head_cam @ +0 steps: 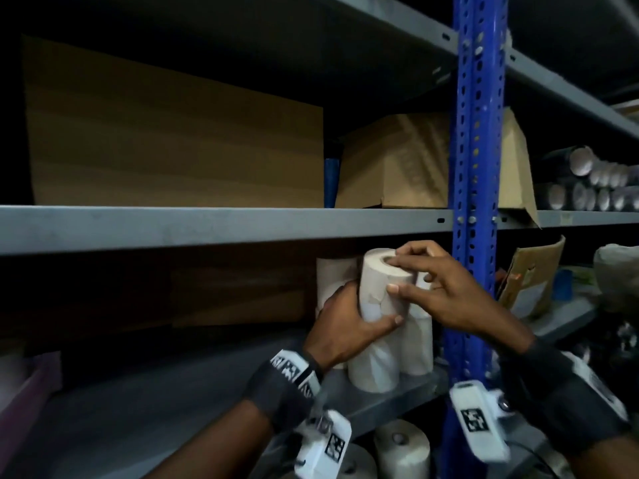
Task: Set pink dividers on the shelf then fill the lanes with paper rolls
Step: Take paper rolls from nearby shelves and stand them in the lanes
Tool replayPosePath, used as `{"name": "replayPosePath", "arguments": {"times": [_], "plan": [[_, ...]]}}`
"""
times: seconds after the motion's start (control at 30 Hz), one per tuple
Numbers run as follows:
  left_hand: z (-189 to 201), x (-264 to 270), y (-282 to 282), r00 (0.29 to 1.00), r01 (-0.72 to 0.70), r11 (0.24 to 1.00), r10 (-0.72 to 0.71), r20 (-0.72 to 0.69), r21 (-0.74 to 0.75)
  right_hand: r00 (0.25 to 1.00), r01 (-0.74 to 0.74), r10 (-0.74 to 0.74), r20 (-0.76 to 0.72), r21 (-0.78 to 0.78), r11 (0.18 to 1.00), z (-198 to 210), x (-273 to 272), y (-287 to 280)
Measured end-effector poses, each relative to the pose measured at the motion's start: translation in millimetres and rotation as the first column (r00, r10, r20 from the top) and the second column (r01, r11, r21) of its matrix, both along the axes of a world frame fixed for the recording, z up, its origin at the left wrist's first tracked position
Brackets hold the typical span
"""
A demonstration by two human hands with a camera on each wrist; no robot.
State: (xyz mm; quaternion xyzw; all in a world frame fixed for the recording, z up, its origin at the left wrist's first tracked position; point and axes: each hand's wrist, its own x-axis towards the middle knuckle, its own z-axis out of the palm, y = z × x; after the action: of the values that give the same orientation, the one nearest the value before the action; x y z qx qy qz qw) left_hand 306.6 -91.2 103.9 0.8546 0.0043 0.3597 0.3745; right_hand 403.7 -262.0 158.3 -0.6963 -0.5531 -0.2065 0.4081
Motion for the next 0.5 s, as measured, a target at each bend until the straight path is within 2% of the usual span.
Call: {"name": "replayPosePath", "arguments": {"times": [0.1, 0.2, 0.33, 0.5], "plan": [[-8.5, -28.0, -12.9, 0.996, 0.065, 0.996, -0.062, 0.057, -0.056, 0.992, -0.115, 0.117, -0.049, 0.047, 0.992, 3.3, -24.1, -20.8], [-25.1, -56.4, -22.3, 0.992, 0.098, 0.983, -0.084, 0.096, -0.156, 0.982, -0.177, 0.177, -0.059, 0.003, 0.984, 0.3, -52.0, -28.7], [-52.2, -101.8, -26.1, 0.993, 0.07, 0.974, -0.047, 0.11, -0.214, 0.959, -0.269, 0.263, -0.101, -0.049, 0.962, -15.9, -87.7, -24.8], [-82.2, -182.1, -26.5, 0.993, -0.033, 0.969, 0.06, 0.105, -0.246, 0.919, -0.388, 0.36, -0.162, -0.205, 0.899, -23.1, -141.2, -8.2]]}}
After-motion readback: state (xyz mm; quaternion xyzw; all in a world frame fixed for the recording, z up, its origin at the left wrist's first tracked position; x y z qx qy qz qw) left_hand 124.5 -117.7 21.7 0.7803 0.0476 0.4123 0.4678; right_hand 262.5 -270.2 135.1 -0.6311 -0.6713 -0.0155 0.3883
